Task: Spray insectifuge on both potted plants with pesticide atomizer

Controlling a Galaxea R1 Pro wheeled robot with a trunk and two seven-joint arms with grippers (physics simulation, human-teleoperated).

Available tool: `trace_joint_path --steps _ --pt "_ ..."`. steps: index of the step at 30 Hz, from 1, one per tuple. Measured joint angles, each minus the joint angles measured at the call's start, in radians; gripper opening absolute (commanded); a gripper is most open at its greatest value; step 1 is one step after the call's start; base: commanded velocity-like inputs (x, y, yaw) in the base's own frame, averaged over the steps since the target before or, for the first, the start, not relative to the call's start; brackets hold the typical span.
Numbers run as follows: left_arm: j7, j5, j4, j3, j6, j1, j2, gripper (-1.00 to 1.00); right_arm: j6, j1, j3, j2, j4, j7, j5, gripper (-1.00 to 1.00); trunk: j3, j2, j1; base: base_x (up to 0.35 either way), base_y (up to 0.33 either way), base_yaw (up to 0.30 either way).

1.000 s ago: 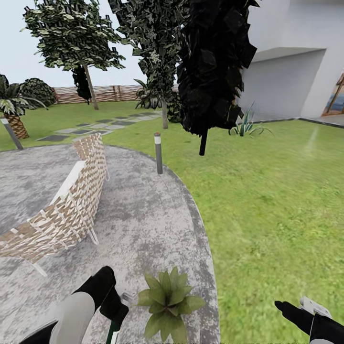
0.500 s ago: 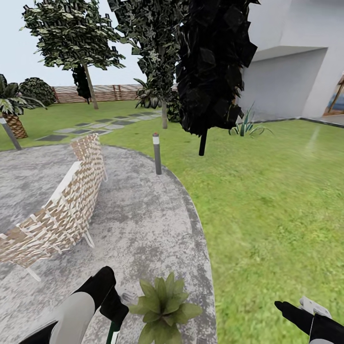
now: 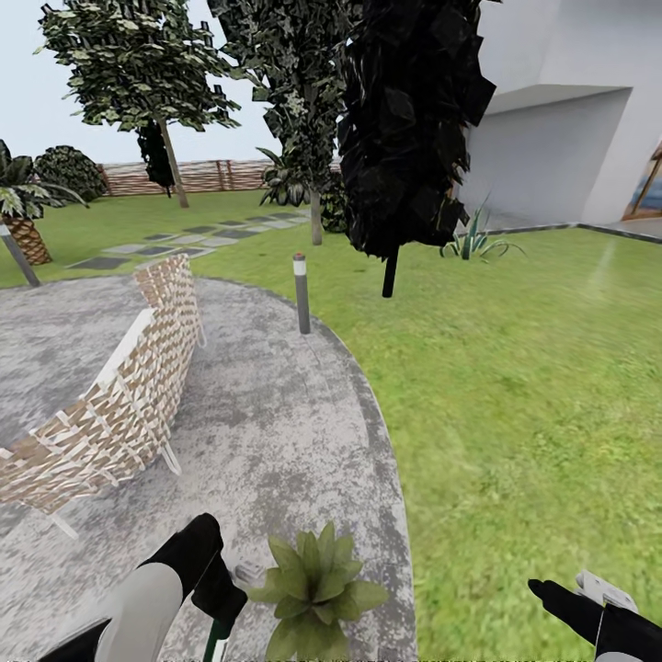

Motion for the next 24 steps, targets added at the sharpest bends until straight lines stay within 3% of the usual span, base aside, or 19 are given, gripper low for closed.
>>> trace_joint_path --steps 11,15,18,19,20,22,24 --pt "0.177 0.006 0.021 -0.001 -0.034 0.023 -0.002 -1.0 0.0 0.0 0.0 0.0 0.0 0.0 0.002 1.0 -0.018 0.0 0.0 0.0 0.0 0.0" --pt "0.268 0.013 0.069 0.0 -0.069 0.024 -0.002 -1.0 0.0 0.0 0.0 0.0 0.0 0.0 0.036 1.0 -0.024 0.0 0.0 0.0 0.0 0.0" --pt "0.309 0.067 0.089 0.003 -0.083 0.025 -0.001 -1.0 0.0 0.0 0.0 0.0 0.011 0.0 0.052 1.0 -0.029 0.0 0.0 0.0 0.0 0.0" --pt "0.315 0.114 0.092 0.004 -0.085 0.025 0.0 -1.0 0.0 0.0 0.0 0.0 0.027 0.0 0.055 1.0 -0.031 0.0 0.0 0.0 0.0 0.0" --pt "0.317 0.133 0.093 0.003 -0.087 0.025 0.0 -1.0 0.0 0.0 0.0 0.0 0.036 -0.001 0.056 1.0 -0.032 0.0 0.0 0.0 0.0 0.0" --pt "0.319 0.167 0.094 0.003 -0.088 0.025 0.0 -1.0 0.0 0.0 0.0 0.0 0.046 -0.001 0.056 1.0 -0.035 0.0 0.0 0.0 0.0 0.0" --pt "0.32 0.178 0.094 0.002 -0.088 0.025 0.001 -1.0 0.0 0.0 0.0 0.0 0.049 -0.001 0.057 1.0 -0.038 0.0 0.0 0.0 0.0 0.0"
